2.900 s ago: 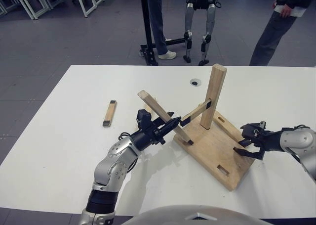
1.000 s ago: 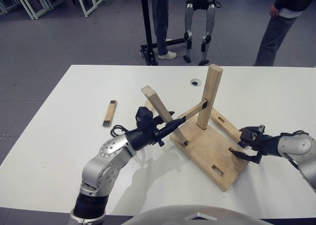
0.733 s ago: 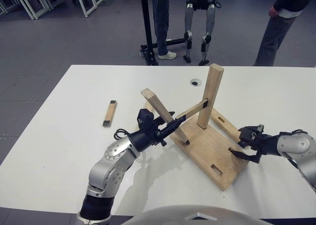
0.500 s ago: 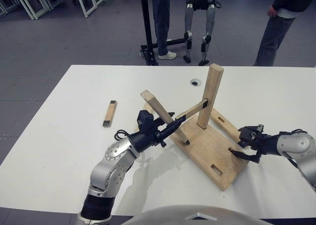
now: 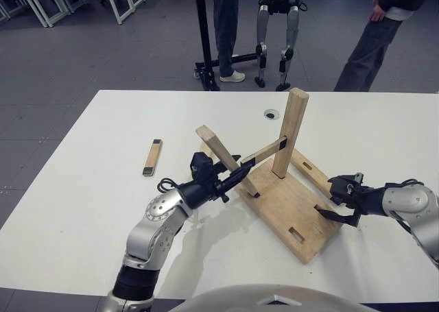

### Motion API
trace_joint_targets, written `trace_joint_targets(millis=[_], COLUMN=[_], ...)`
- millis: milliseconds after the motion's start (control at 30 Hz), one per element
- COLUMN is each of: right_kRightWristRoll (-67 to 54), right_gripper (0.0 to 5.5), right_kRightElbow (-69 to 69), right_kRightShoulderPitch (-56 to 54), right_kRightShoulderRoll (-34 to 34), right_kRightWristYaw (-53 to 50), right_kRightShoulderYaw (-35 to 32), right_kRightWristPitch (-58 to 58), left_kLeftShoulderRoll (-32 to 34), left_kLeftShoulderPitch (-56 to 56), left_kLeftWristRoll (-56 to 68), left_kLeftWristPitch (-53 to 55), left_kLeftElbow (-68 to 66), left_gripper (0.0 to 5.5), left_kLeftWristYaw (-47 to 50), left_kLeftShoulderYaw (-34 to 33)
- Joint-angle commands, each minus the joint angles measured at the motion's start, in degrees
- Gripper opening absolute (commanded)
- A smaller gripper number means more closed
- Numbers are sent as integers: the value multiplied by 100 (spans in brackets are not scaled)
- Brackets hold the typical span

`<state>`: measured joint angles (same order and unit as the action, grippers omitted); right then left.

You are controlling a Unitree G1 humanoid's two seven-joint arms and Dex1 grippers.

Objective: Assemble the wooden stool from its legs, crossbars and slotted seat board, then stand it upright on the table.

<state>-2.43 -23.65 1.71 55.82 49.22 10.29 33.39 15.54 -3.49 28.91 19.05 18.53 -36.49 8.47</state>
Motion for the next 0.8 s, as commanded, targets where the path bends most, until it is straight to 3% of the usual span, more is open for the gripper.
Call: trace_joint_targets(millis=[33,267,500,800], right_kRightWristRoll=[-27,-44,-367,-389], right_gripper=[472,472,472,472], right_kRightElbow=[-58,-101,-156,-254], right_kRightShoulderPitch=[-138,-254,-727,-682], right_kRightShoulderRoll=[-56,-235,-1143,-1340], right_kRightWristYaw=[54,-28,-667,-878], right_kRightShoulderYaw=[-17,-46,-595,-518], right_kRightWristPitch=[80,140,432,455], left_kLeftShoulderRoll=[93,460,784,979], left_kLeftShoulderPitch=[-187,-88,183,541], left_kLeftWristRoll=[-134,-213,-183,214], left_kLeftWristPitch=[99,153,369,734], left_kLeftElbow=[-203,-473,-656,-1022], left_gripper=[203,203,203,203], left_kLeftWristYaw=[-51,-411,-516,-892], left_kLeftShoulderYaw=[114,172,198,-12])
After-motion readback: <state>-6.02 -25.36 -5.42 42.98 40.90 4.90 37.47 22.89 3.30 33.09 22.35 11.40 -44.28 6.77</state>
